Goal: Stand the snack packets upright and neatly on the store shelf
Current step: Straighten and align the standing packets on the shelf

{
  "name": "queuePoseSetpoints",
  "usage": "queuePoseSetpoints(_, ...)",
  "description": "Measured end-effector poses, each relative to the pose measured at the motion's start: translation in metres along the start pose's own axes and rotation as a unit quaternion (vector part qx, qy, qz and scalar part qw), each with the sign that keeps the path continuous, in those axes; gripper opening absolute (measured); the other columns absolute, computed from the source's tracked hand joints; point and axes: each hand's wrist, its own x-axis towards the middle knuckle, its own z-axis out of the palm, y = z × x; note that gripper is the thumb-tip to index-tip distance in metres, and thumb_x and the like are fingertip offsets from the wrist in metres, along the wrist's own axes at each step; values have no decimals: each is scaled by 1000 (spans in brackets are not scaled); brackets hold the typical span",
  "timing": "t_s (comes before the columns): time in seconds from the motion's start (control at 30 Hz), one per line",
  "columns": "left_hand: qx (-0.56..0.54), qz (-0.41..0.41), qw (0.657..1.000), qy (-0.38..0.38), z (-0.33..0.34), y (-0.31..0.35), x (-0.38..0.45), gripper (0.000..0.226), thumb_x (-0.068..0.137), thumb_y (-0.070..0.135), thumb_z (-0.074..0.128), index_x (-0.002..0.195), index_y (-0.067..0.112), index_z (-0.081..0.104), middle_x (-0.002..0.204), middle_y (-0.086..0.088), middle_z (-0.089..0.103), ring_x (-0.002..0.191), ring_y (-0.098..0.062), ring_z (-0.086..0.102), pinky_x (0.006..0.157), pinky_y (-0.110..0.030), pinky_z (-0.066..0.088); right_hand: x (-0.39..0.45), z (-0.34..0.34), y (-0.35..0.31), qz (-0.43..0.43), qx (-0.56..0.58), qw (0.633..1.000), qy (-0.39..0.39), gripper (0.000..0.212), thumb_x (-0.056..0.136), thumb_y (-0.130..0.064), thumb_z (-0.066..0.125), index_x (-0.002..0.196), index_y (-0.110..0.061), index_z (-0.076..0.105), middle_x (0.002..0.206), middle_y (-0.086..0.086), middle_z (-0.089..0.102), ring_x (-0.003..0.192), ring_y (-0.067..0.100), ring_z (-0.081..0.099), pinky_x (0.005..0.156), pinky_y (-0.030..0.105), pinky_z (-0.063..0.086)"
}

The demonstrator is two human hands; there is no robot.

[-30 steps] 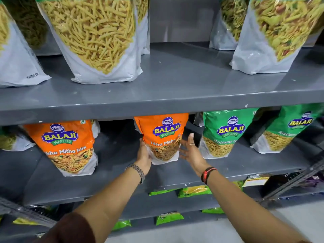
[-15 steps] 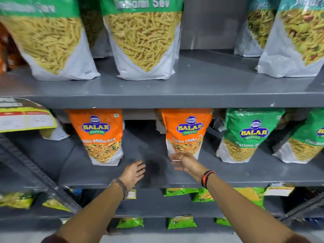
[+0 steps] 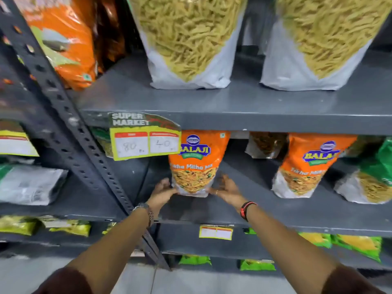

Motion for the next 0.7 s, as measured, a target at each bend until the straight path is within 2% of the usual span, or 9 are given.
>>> queuePoseSetpoints(0.07, 55, 58, 996, -37, -8, 1, 10, 43, 77, 10, 72, 113, 19, 50, 100, 12, 58, 94, -6, 53, 78, -18, 45, 6, 16, 0, -21, 15, 1000, 16, 66, 76, -12, 73, 130, -7, 36, 119, -1, 52, 120, 25, 49, 83, 15, 50)
queuePoseSetpoints(0.1, 80, 77, 992, -58, -10, 1, 14, 57, 74, 13, 75, 123, 16, 46, 110, 8, 57, 102, -9, 53, 83, -21, 47, 9, 23, 1, -25, 18, 999, 28, 67, 75, -14, 75, 129, -10, 37, 115, -4, 53, 117, 24, 50, 82, 13, 50)
queuePoseSetpoints(0.13, 107, 85, 988, -68, -10, 1, 17, 68, 70, 17, 79, 128, 14, 43, 117, 4, 57, 110, -13, 53, 92, -28, 48, 11, 29, 3, -24, 17, 999, 44, 68, 73, -16, 76, 130, -11, 38, 117, -3, 55, 116, 24, 52, 86, 20, 50)
queuePoseSetpoints(0.17, 132, 96, 984, -66, -9, 0, 19, 75, 66, 20, 81, 129, 14, 42, 122, 1, 57, 114, -16, 53, 99, -33, 46, 12, 34, 4, -20, 14, 998, 60, 70, 72, -19, 77, 130, -12, 38, 121, 2, 56, 116, 25, 53, 92, 30, 50)
queuePoseSetpoints(0.23, 156, 123, 979, -40, -5, -3, 24, 81, 60, 22, 85, 129, 13, 44, 126, -5, 60, 114, -18, 56, 94, -32, 46, 14, 38, 6, -20, 6, 997, 80, 72, 71, -21, 78, 130, -12, 39, 130, 9, 56, 118, 29, 54, 99, 43, 48)
queuePoseSetpoints(0.33, 164, 150, 975, -13, -5, -3, 35, 86, 52, 29, 88, 125, 17, 46, 123, -5, 63, 101, -11, 57, 76, -17, 46, 22, 40, 5, -22, 5, 995, 97, 71, 72, -18, 77, 132, -14, 38, 134, 10, 55, 121, 30, 53, 102, 47, 46)
queuePoseSetpoints(0.43, 174, 144, 974, 1, -7, -3, 41, 91, 47, 40, 88, 125, 21, 45, 123, -4, 64, 109, -19, 61, 87, -32, 52, 28, 40, 6, -23, -4, 994, 103, 72, 72, -17, 77, 133, -12, 38, 135, 11, 54, 123, 30, 52, 102, 47, 45)
queuePoseSetpoints(0.6, 183, 135, 974, -3, -6, -7, 36, 86, 51, 42, 85, 124, 22, 43, 126, -2, 61, 114, -21, 58, 94, -40, 50, 30, 33, 12, -33, -12, 996, 78, 73, 72, -23, 76, 133, -16, 38, 137, 8, 53, 125, 28, 51, 99, 40, 45)
queuePoseSetpoints(0.7, 164, 137, 976, 30, -1, -18, 27, 53, 67, 21, 79, 110, 8, 51, 113, -11, 64, 107, -27, 62, 83, -33, 53, 20, 17, 23, -39, -33, 996, 73, 72, 74, -26, 75, 135, -16, 38, 141, 4, 49, 129, 22, 46, 105, 36, 39)
